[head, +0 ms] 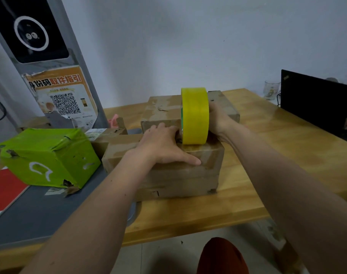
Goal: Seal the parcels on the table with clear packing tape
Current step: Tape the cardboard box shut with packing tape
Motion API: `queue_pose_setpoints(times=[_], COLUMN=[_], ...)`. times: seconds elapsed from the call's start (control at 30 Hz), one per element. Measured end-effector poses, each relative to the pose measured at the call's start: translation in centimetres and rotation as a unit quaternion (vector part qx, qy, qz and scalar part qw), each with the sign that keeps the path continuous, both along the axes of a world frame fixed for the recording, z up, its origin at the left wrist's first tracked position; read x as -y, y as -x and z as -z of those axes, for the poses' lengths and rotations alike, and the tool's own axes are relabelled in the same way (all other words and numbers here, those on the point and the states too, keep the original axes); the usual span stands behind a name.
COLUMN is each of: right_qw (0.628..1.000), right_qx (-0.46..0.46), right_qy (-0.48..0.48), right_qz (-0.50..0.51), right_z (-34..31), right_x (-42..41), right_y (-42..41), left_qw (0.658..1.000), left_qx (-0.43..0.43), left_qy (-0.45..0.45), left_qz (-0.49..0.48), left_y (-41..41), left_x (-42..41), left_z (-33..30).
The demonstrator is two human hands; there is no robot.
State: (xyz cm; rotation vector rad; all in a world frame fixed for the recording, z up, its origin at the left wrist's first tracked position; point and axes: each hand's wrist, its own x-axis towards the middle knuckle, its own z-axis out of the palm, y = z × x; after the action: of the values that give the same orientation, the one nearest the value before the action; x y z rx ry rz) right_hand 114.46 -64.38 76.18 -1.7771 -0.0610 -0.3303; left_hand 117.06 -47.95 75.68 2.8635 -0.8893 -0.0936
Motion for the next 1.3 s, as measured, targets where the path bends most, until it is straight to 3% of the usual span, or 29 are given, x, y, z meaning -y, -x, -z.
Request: queue_pose_setpoints(times=[0.13, 0.2, 0.37, 0.43, 0.5, 0.57, 0.63, 0.7, 0.77, 0.97, 1.1, 1.23, 1.3], right_qw=[0.999, 0.999, 0.997, 0.999, 0.991, 0.961, 0.926, 0.908, 0.899, 0.864, 0.842, 0.849, 0.846], right_qx=[-0.033, -0.039, -0.01, -0.01, 0.013, -0.011, -0.108, -0.2, -0.234, -0.21, -0.193, -0.177, -0.158], right_qy=[0.004, -0.037, 0.067, 0.027, -0.016, -0.047, 0.036, 0.126, 0.216, 0.402, 0.439, 0.424, 0.46], right_qz=[0.02, 0.009, 0.045, 0.039, 0.131, 0.272, 0.359, 0.347, 0.3, 0.218, 0.245, 0.262, 0.217], right_z=[0.0, -0.4, 1.6, 2.2, 2.9, 4.7, 7.5, 10.8, 13.3, 15.5, 15.2, 13.9, 14.0], right_x=[1.4, 2.1, 6.1, 7.5, 9.2, 11.7, 13.7, 15.3, 16.2, 16.4, 15.0, 14.0, 14.2], right_y=[-1.2, -1.2, -0.8, -0.8, -1.0, -1.5, -1.7, -2.2, -2.6, -3.0, -1.3, 0.2, 0.8], left_qw=[0.999, 0.998, 0.959, 0.94, 0.923, 0.907, 0.892, 0.88, 0.871, 0.87, 0.873, 0.877, 0.873], left_qx=[-0.018, -0.023, -0.157, -0.173, -0.187, -0.208, -0.231, -0.245, -0.251, -0.243, -0.243, -0.224, -0.222], left_qy=[0.029, 0.056, 0.232, 0.288, 0.329, 0.359, 0.384, 0.402, 0.418, 0.422, 0.415, 0.418, 0.425], left_qz=[0.002, 0.006, 0.04, 0.06, 0.069, 0.067, 0.063, 0.059, 0.064, 0.073, 0.075, 0.079, 0.084], left_y=[-0.3, -0.6, -1.1, -1.0, -1.2, -1.6, -1.9, -2.0, -1.9, -1.9, -2.0, -1.9, -1.8], left_x=[2.5, 3.7, 5.5, 5.6, 5.5, 5.3, 5.2, 5.1, 5.1, 5.2, 5.1, 5.2, 5.3], left_z=[-0.1, 0.3, 1.2, 1.1, 1.0, 1.1, 1.2, 1.2, 1.2, 1.2, 1.3, 1.3, 1.3])
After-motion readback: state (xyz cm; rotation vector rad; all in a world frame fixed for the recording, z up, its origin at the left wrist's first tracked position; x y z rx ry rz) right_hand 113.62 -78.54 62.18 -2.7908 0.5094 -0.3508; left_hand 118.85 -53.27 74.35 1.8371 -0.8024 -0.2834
